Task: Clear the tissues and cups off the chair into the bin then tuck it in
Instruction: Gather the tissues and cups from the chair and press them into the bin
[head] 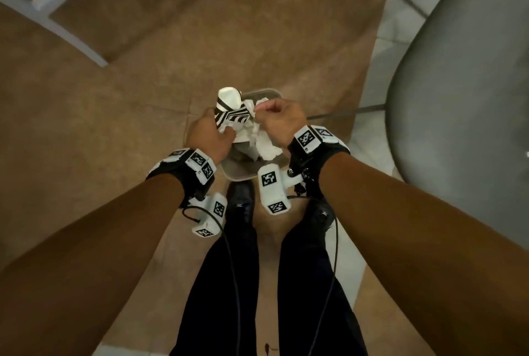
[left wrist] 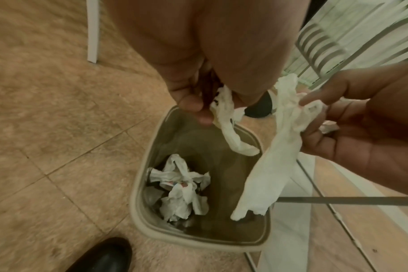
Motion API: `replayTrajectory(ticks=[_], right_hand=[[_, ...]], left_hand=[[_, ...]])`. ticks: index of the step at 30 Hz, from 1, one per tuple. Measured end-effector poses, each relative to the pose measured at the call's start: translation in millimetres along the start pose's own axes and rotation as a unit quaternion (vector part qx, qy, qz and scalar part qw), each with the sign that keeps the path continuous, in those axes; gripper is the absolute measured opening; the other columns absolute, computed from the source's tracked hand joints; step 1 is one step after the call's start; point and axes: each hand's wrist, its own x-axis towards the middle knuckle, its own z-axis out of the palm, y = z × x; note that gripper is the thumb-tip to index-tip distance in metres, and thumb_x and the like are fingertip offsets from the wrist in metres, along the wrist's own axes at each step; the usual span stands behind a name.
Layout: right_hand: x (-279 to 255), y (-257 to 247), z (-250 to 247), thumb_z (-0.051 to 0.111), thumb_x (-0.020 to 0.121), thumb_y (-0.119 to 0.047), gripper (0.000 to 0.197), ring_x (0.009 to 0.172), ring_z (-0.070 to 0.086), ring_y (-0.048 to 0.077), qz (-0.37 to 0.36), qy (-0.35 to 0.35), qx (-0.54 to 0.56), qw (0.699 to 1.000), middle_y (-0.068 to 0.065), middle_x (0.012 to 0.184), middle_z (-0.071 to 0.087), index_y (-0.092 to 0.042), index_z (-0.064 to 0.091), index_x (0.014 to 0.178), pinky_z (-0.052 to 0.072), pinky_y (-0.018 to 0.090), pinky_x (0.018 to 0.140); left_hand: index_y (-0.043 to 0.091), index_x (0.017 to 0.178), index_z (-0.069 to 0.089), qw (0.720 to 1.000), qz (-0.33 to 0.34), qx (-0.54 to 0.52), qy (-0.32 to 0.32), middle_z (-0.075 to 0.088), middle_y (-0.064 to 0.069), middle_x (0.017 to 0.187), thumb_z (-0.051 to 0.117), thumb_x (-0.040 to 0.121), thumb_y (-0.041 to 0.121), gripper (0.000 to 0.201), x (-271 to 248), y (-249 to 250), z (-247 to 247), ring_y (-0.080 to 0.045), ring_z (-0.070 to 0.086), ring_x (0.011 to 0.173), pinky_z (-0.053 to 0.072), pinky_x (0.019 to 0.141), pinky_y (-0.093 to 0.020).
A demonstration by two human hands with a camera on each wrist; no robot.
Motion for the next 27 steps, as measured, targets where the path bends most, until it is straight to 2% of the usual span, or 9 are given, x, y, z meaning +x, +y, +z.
replayTrajectory(ticks=[4,6,8,11,15,18,22,25,27], right_hand=[[20.1,38.8,15.9,0.069,0.082,-0.008,0.016,0.097,0.069,0.024,0.055,-0.029,-0.025,0.998,0.006,0.099,0.072,-0.017,0.072,0.095,0.056,0.039,0.093],[23.9,51.4,17.5,0.069,0.085,-0.017,0.033,0.106,0.066,0.023,0.080,-0.052,-0.069,0.993,0.002,0.114,0.069,-0.017,0.069,0.117,0.052,0.039,0.100],[22.8,56.9,14.9,0.066,0.082,-0.027,0.045,0.111,0.064,0.023,0.091,-0.068,-0.094,0.989,0.000,0.125,0.065,-0.023,0.065,0.126,0.051,0.041,0.101],[16.1,56.8,-0.1,0.062,0.077,-0.026,0.041,0.110,0.065,0.029,0.119,-0.084,-0.083,0.986,0.004,0.131,0.062,-0.037,0.065,0.116,0.058,0.045,0.089],[-15.2,14.6,-33.2,0.062,0.090,-0.011,0.020,0.103,0.068,0.028,0.133,-0.092,0.008,0.987,0.007,0.117,0.068,-0.028,0.065,0.099,0.061,0.037,0.069],[-37.6,-21.5,-65.0,0.061,0.093,-0.007,0.018,0.091,0.067,0.023,0.091,-0.095,0.032,0.991,0.011,0.110,0.070,-0.017,0.063,0.108,0.056,0.036,0.071],[-67.8,-58.5,-118.9,0.069,0.081,-0.015,0.015,0.085,0.069,0.030,0.025,-0.055,0.034,0.998,0.015,0.103,0.074,-0.021,0.066,0.095,0.055,0.042,0.077],[-89.5,-61.1,-187.0,0.070,0.067,-0.024,0.019,0.081,0.069,0.027,0.016,-0.014,0.062,0.998,0.011,0.096,0.075,-0.022,0.068,0.086,0.054,0.037,0.071],[-107.0,-50.4,-243.0,0.065,0.071,-0.023,0.013,0.080,0.067,0.027,0.002,0.044,0.034,0.998,0.010,0.090,0.073,-0.021,0.068,0.084,0.056,0.038,0.072]], left_hand=[[0.018,0.111,0.059,0.998,-0.017,0.032,-0.042,0.071,-0.007,0.102,0.064,0.081,0.032,0.034,13.0,-29.5,30.1,-0.029,0.067,0.095,0.051,0.076,-0.030],[0.020,0.109,0.059,0.996,-0.033,0.052,-0.068,0.071,-0.008,0.101,0.068,0.076,0.044,0.042,16.3,-37.4,39.2,-0.030,0.067,0.096,0.051,0.077,-0.032],[0.021,0.116,0.058,0.993,-0.046,0.074,-0.081,0.072,-0.007,0.103,0.068,0.073,0.054,0.055,18.2,-39.4,42.3,-0.031,0.066,0.100,0.054,0.083,-0.037],[0.019,0.122,0.056,0.991,-0.051,0.096,-0.074,0.071,-0.006,0.105,0.065,0.079,0.045,0.051,19.0,-25.5,34.6,-0.032,0.064,0.106,0.053,0.090,-0.040],[0.018,0.108,0.060,0.992,-0.018,0.106,-0.065,0.071,-0.009,0.099,0.059,0.084,0.025,0.025,14.5,31.9,4.5,-0.031,0.065,0.098,0.053,0.087,-0.037],[0.019,0.103,0.062,0.991,0.038,0.115,-0.062,0.071,-0.003,0.092,0.057,0.084,0.024,0.020,6.2,94.0,-17.6,-0.026,0.065,0.088,0.053,0.081,-0.033],[0.023,0.102,0.064,0.981,0.134,0.124,-0.059,0.071,-0.002,0.094,0.055,0.088,0.020,0.017,-9.1,179.2,-26.9,-0.024,0.065,0.086,0.051,0.080,-0.029],[0.022,0.103,0.065,0.966,0.204,0.146,-0.064,0.070,-0.004,0.088,0.052,0.089,0.018,0.019,-29.6,241.7,-6.5,-0.027,0.066,0.083,0.052,0.078,-0.033],[0.023,0.103,0.064,0.955,0.239,0.162,-0.069,0.071,-0.003,0.088,0.051,0.089,0.018,0.020,-47.2,281.7,19.3,-0.028,0.065,0.083,0.052,0.079,-0.035]])
